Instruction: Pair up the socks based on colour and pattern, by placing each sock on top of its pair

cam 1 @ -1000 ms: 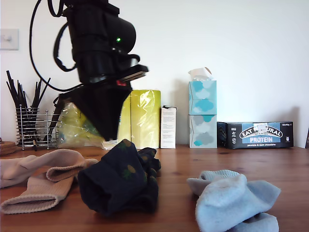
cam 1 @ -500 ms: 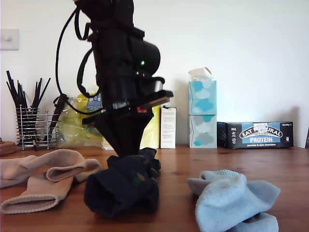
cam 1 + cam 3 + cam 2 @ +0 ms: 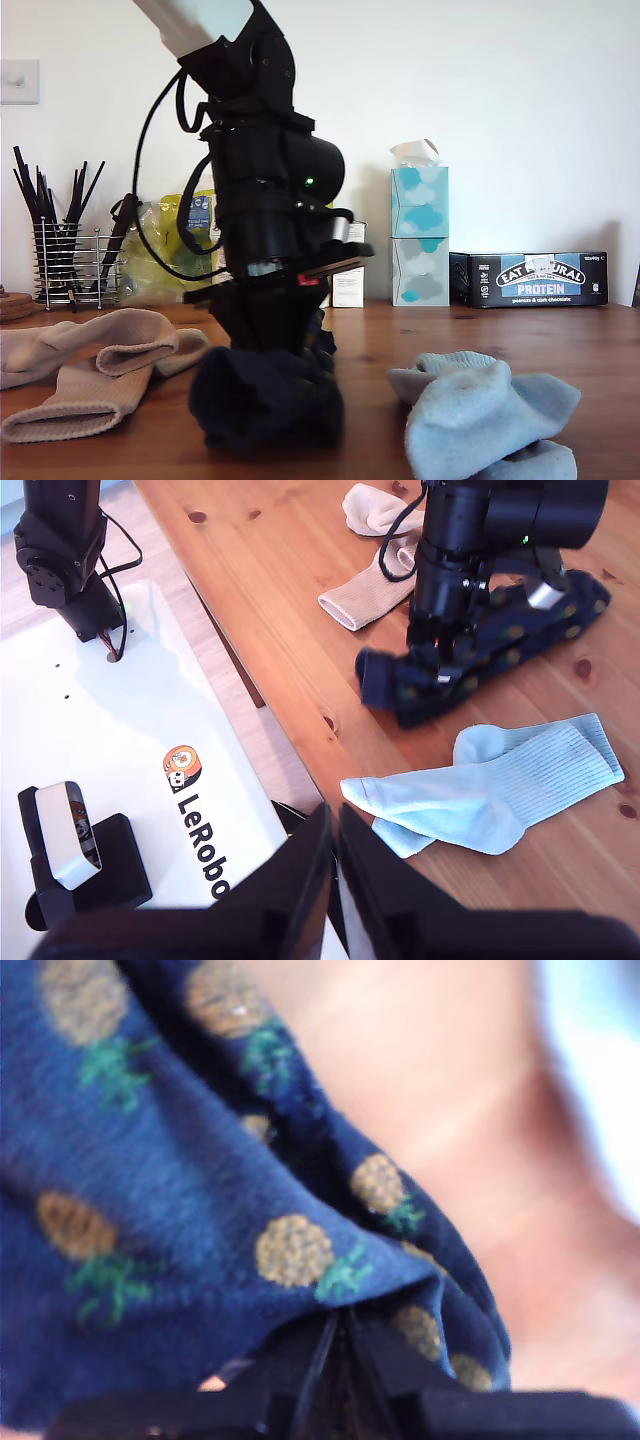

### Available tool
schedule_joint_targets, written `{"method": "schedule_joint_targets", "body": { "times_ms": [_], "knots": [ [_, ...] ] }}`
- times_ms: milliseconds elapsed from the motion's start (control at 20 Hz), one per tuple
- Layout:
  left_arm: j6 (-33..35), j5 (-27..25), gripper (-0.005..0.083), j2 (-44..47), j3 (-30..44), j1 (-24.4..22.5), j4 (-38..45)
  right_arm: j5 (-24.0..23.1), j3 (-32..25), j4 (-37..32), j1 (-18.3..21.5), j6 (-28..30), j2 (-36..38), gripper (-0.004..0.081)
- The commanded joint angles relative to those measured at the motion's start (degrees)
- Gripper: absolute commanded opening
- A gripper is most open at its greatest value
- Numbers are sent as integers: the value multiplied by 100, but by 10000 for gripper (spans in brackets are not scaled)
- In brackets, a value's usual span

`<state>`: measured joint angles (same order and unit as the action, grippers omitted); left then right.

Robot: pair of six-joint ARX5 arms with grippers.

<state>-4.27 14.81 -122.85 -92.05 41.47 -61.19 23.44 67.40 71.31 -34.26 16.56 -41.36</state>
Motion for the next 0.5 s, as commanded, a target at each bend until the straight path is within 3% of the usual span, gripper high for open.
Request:
{"method": "schedule_joint_targets", "body": {
  "times_ms": [0,250,450],
  "knots": [
    [26,188,-24,-232,77,260,-184,4,11,-11,-24,22,46,-12],
    [11,365,-24,-232,77,640,-699,11,11,-11,-24,22,46,-12],
    [192,326,-24,-197,72,658,-754,20,11,-15,-24,22,46,-12]
  ]
}}
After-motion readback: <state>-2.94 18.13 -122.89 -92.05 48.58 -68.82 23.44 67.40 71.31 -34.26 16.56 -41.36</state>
